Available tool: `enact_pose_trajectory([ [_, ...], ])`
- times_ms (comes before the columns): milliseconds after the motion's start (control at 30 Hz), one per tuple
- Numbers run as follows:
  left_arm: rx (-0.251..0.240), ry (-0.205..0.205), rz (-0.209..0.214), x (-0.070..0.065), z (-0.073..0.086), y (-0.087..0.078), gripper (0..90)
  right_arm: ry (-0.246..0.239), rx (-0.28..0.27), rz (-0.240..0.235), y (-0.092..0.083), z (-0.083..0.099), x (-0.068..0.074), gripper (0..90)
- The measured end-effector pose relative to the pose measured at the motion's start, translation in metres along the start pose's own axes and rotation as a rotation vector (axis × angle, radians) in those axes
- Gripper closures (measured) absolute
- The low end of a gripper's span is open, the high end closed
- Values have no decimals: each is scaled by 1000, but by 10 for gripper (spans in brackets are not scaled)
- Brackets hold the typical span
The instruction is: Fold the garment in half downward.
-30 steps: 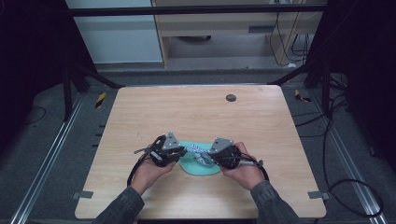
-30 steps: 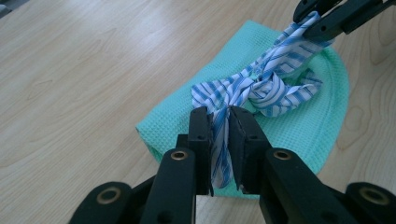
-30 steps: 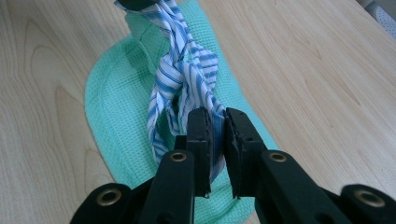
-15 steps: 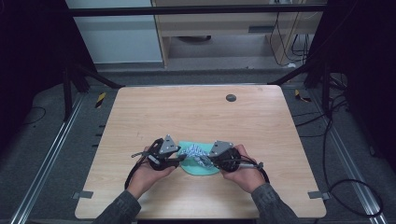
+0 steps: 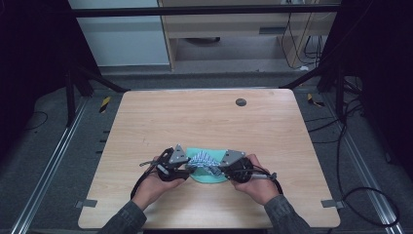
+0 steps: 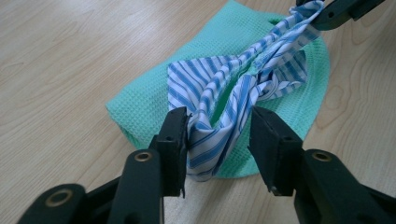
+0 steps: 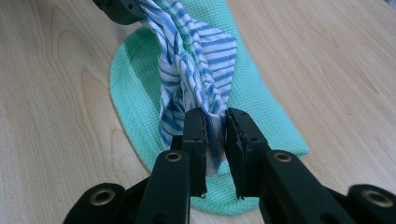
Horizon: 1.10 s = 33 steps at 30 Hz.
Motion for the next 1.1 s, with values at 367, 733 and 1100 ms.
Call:
enact_pose_trajectory([
  [367, 2, 11, 15, -6, 10, -4, 635, 12, 16, -22, 2, 4, 7, 652],
  [733, -7, 10, 25, -5, 15, -4, 727, 15, 9, -49, 4, -2, 12, 585],
  [1100, 10, 34, 37, -11, 20, -1, 815, 6, 34, -67, 6, 5, 17, 788],
])
Point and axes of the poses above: each handheld gripper's, and its own axes: y roughly forward along the jaws, z roughly out of its underside, x roughly to its left, the point moved 1 cm from there along y, roughly forward along the jaws, and after that the axes turned 4 degrees about -z, right-handed, at the moved point
